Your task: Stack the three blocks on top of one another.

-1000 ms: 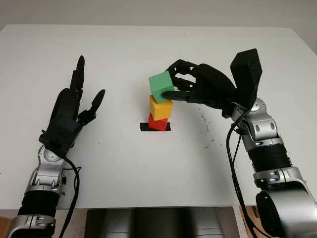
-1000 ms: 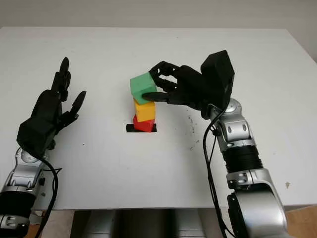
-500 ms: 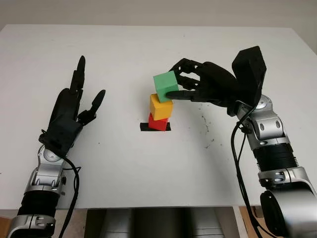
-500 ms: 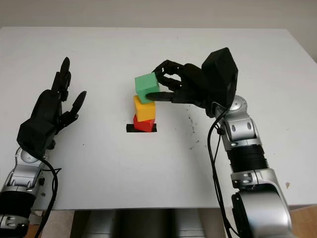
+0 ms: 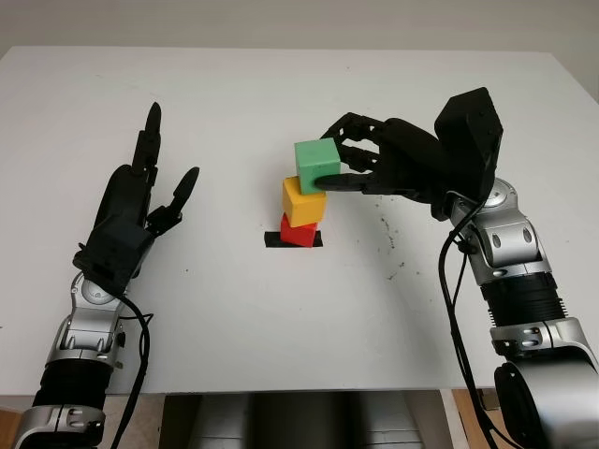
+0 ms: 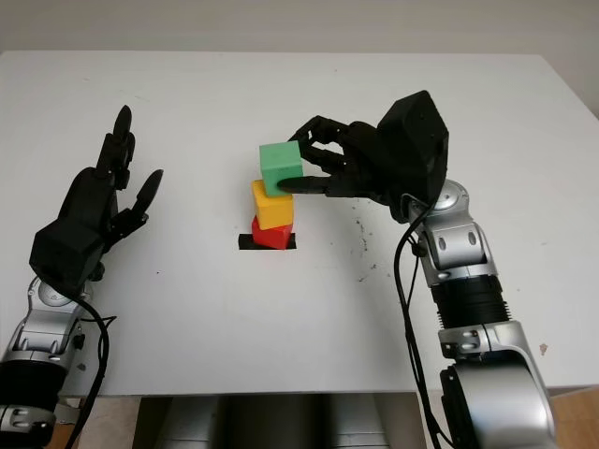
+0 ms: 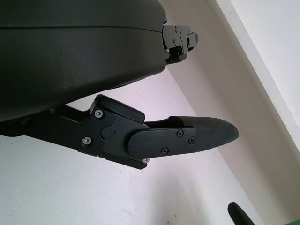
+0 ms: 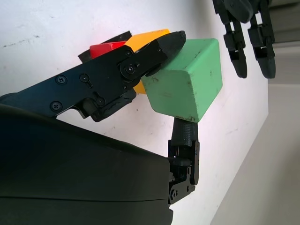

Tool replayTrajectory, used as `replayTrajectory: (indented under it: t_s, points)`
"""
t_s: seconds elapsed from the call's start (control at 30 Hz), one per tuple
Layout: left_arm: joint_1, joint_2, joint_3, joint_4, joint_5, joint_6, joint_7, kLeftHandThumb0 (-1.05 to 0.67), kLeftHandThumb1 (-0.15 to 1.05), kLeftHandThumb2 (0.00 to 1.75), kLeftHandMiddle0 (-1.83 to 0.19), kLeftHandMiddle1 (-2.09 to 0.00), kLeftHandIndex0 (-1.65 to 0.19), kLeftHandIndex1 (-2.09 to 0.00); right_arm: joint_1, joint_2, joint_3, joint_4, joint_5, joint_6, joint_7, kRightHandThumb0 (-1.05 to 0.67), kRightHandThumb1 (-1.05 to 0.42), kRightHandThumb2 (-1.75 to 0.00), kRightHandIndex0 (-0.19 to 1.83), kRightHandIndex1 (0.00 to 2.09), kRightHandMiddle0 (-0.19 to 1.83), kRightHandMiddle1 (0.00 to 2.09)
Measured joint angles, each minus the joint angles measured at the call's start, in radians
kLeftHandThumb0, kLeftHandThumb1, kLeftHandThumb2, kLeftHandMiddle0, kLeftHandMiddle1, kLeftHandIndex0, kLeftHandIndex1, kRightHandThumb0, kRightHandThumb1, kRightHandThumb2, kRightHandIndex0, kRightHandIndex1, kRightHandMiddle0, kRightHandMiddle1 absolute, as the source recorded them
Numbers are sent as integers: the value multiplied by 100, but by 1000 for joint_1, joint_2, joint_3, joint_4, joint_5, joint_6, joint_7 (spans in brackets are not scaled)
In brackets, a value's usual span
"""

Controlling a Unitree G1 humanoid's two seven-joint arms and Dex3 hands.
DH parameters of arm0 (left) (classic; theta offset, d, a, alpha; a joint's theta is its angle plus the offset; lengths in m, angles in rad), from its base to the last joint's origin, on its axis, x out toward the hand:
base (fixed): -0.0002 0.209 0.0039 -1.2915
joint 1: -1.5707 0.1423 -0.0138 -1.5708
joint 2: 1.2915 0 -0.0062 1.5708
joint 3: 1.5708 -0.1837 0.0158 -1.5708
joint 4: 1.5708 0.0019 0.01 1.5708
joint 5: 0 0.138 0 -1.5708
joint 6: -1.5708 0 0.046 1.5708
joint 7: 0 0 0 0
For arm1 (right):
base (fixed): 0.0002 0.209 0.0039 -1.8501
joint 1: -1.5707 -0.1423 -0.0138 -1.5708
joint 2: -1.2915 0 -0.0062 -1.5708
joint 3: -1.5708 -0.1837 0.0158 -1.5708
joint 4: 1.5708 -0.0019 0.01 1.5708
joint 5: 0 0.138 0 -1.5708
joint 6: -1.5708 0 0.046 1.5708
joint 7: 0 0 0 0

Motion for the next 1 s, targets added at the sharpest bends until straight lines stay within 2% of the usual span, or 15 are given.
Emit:
replayTrajectory:
  t_s: [0.33,0.57,0.9,1.0]
  points:
    - [1,0,0,0,-8,0,-9,-76,105,49,8,-5,13,-5,6,0,26,7,-50,-100,-1,-54,-92,-5,28,8,35,167]
    - [6,0,0,-2,-10,0,-4,-75,105,49,8,-5,13,-5,6,0,28,14,-64,-110,0,-54,-91,-5,29,8,37,165]
    - [10,0,0,-2,-8,0,-3,-76,105,49,8,-6,13,-5,6,0,27,14,-64,-109,1,-54,-92,-6,29,7,35,164]
    - [10,0,0,-3,-10,4,-4,-77,105,49,8,-5,13,-5,5,-1,26,13,-54,-79,23,-53,-93,-6,22,4,22,150]
